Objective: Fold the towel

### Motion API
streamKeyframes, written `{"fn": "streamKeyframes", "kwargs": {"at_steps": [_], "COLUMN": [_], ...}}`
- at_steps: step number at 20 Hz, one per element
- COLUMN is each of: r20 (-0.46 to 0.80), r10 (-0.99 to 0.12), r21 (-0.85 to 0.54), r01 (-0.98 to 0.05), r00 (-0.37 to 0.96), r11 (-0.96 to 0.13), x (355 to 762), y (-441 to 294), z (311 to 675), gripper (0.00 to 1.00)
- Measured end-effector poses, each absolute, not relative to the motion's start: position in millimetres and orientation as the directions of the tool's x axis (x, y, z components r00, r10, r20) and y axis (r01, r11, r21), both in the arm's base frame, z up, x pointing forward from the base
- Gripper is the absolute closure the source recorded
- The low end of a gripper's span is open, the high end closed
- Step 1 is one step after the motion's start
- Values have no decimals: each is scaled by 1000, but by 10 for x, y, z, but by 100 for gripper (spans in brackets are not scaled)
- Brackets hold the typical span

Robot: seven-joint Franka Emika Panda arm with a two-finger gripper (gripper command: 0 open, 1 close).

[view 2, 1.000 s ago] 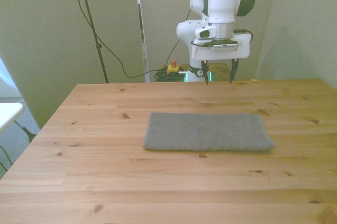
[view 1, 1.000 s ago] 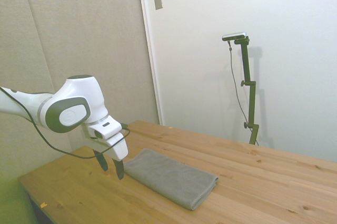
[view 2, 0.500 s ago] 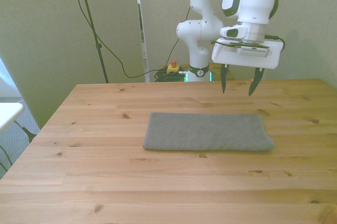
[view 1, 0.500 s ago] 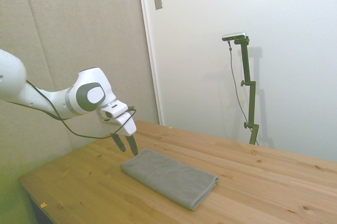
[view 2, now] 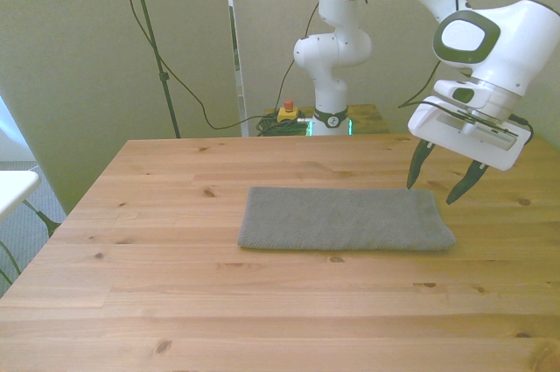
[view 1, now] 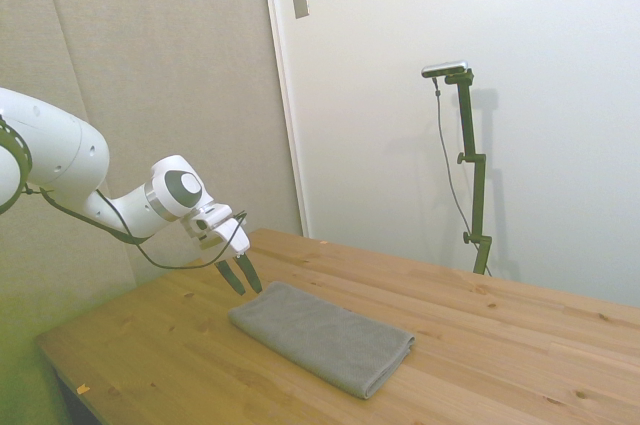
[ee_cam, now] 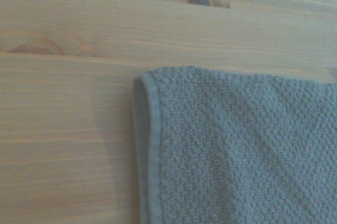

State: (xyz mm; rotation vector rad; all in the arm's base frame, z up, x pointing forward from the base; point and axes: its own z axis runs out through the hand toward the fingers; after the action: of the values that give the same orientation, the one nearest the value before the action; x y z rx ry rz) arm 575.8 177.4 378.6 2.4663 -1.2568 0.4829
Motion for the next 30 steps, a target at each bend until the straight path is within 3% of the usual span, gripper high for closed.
{"fn": "streamKeyframes", "kwargs": {"at_steps": [7,26,27,30], "r20": [461,464,463,459], "r10": [-693,-708,-710,-717], "r21": [192,196,194,179], "r01": [-825,-841,-842,-845], "r00": [554,532,530,525], "r11": [-532,-504,-503,-504], "x": [5940,5994,5996,5987], "y": [1881,1653,1623,1516], "z": [3527,3473,3473,3481], "gripper": [0,0,100,100]}}
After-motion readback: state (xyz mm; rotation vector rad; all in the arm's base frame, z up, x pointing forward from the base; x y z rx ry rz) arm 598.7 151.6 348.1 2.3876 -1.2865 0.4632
